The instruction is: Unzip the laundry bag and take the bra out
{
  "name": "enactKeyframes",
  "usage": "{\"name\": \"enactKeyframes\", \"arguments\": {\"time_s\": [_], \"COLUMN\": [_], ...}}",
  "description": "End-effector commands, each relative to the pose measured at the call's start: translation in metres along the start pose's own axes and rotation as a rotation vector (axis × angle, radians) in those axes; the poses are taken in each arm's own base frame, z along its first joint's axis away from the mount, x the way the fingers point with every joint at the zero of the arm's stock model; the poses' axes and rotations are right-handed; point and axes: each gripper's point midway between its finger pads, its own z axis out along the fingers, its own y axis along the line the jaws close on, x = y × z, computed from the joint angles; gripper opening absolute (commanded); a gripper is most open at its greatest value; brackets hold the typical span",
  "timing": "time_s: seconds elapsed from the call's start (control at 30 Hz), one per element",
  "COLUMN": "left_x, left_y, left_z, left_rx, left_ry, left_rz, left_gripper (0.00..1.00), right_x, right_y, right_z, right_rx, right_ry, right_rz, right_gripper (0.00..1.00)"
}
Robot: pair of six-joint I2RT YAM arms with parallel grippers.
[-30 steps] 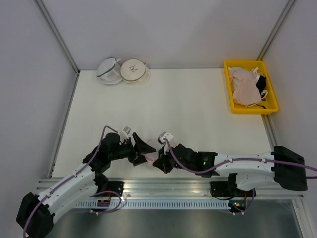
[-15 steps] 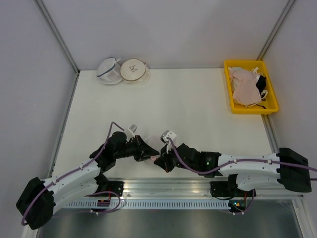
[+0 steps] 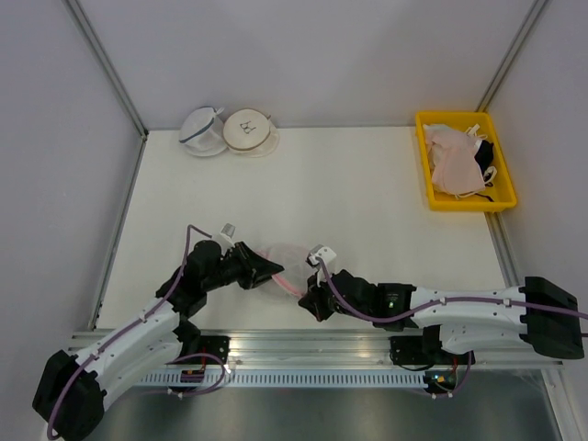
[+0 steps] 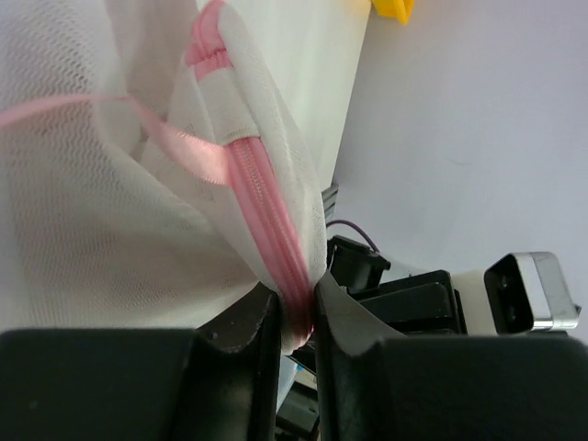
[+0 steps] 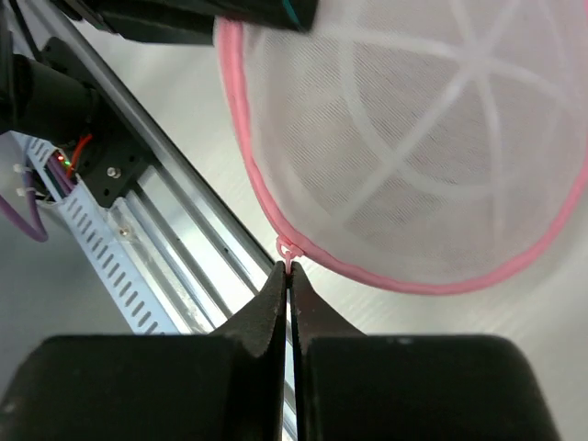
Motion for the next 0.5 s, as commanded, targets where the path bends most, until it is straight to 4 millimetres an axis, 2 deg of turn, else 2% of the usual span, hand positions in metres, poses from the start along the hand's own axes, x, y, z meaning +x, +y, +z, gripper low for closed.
{"name": "enactKeyframes", "arguments": {"time_s": [0.0, 0.37, 0.4, 0.47], "left_x": [-0.011, 0.004, 0.003, 0.003], "left_y": [-0.009, 0.0, -0.002, 0.002], "left_z": [-0.004, 0.003, 0.004, 0.004], "left_rx": [0.016, 0.001, 0.003, -0.013], "left_ry": [-0.006, 0.149, 0.155, 0.178], "left_rz": [0.069, 0.134, 0.144, 0.158], "left_gripper": [0.23, 0.19, 0.19, 0.18], "right_x": [0.01, 0.017, 0.025, 0.025], "right_y": [-0.021, -0.069, -0.078, -0.091], "right_z": [-0.01, -0.015, -0.015, -0.014], "right_rx": [0.094, 0.374, 0.415, 0.498], "right_ry": [0.018, 0.051, 0.078, 0.078], "right_rz": [0.013, -0.017, -0.033, -0.044], "right_gripper": [0.0, 0.01, 0.01, 0.01]}}
